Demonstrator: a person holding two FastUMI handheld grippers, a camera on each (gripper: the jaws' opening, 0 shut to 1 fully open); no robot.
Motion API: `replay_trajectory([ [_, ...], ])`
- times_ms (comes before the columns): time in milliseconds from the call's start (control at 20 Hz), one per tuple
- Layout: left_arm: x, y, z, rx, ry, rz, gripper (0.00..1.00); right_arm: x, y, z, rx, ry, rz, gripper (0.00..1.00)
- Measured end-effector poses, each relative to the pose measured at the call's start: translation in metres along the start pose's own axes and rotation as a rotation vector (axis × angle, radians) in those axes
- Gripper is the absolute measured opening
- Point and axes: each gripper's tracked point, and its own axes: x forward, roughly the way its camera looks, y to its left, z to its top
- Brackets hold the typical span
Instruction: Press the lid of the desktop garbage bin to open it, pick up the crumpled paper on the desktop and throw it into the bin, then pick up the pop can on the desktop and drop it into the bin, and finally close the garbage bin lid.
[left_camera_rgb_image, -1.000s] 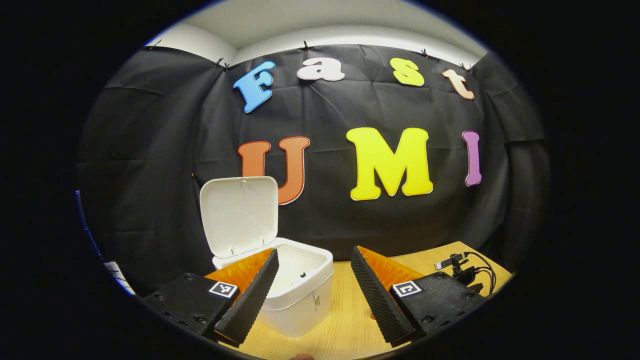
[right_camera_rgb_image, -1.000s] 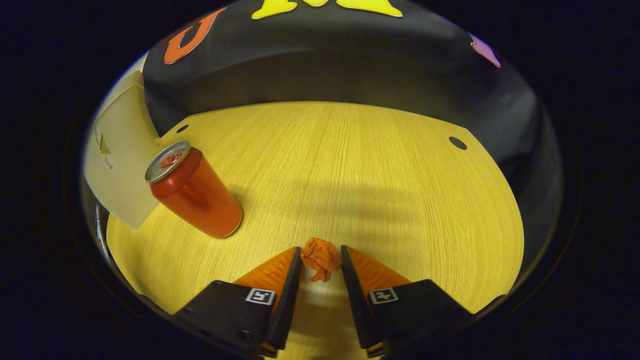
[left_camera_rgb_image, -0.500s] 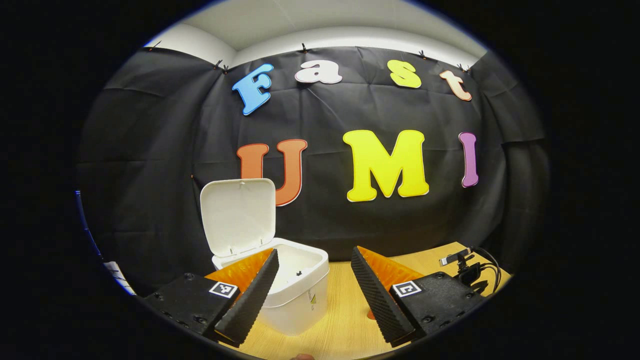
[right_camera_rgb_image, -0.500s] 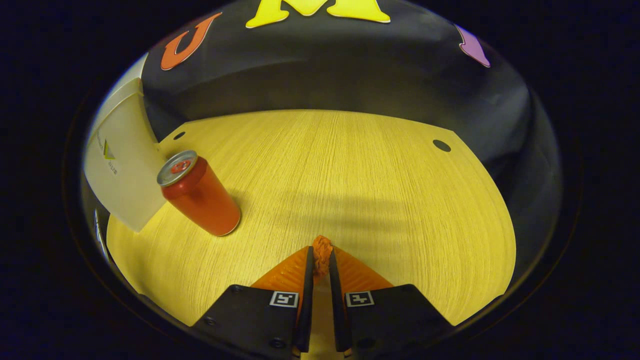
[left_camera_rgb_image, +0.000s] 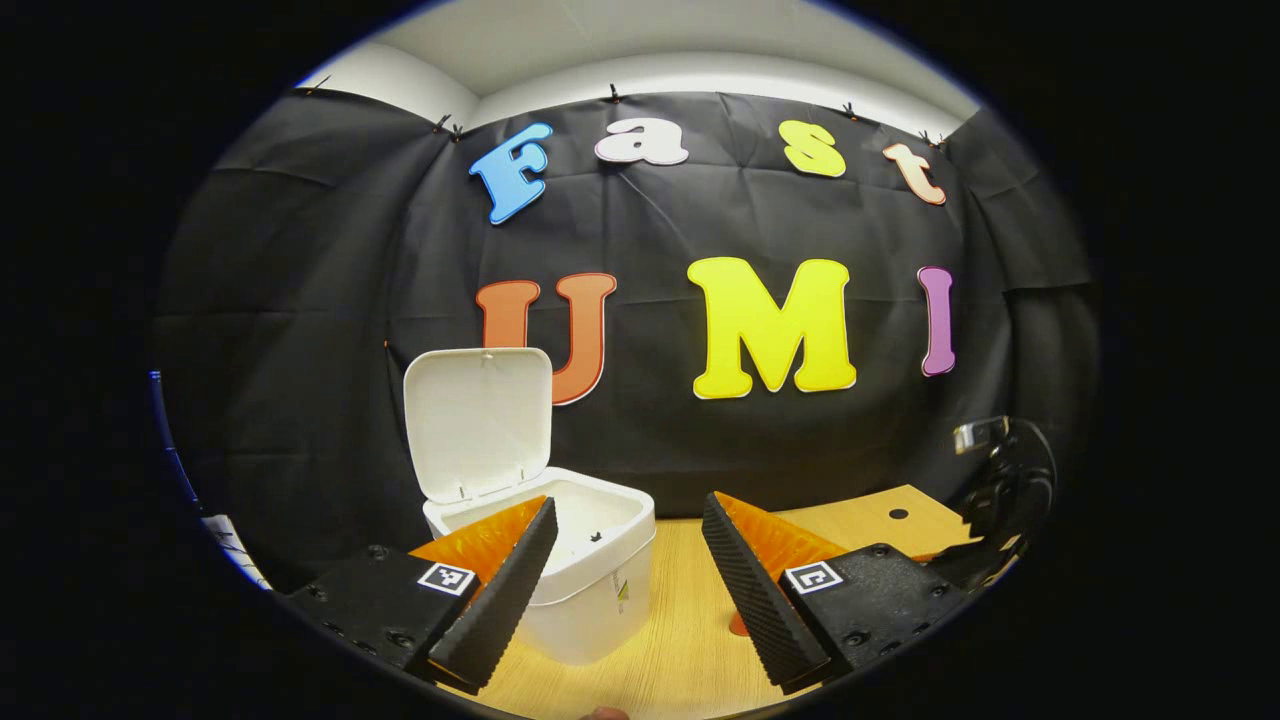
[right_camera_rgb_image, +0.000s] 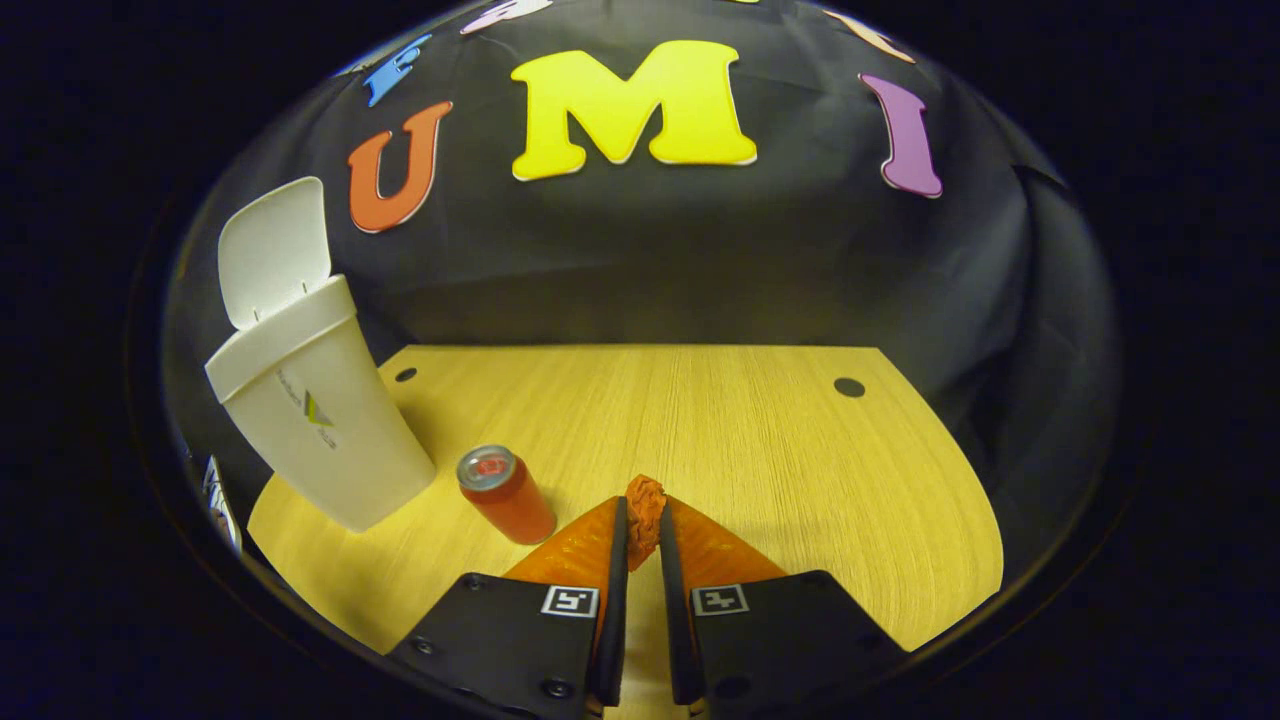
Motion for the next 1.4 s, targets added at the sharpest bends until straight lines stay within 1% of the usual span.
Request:
replay_trajectory([
  [200, -0.001, 0.005, -0.001, -0.003, 0.002, 0.003, 0.96, -0.028, 0.030, 0.064, -0.054, -0.176, 0.038, 0.19],
  [500, -0.002, 0.022, 0.001, -0.006, -0.001, 0.019, 0.96, -0.059, 0.085, 0.119, -0.110, -0.300, 0.120, 0.19],
  [750, -0.003, 0.039, 0.003, 0.000, -0.003, 0.033, 0.96, -0.068, 0.128, 0.146, -0.113, -0.344, 0.193, 0.19],
  [900, -0.005, 0.050, 0.002, 0.001, 0.001, 0.040, 0.96, -0.070, 0.161, 0.156, -0.110, -0.347, 0.270, 0.19],
  [1050, -0.007, 0.064, 0.006, 0.008, -0.003, 0.057, 0.96, -0.067, 0.192, 0.163, -0.122, -0.348, 0.331, 0.19],
  [1400, -0.011, 0.101, 0.010, 0.024, -0.016, 0.128, 0.96, -0.056, 0.274, 0.172, -0.180, -0.350, 0.480, 0.19],
])
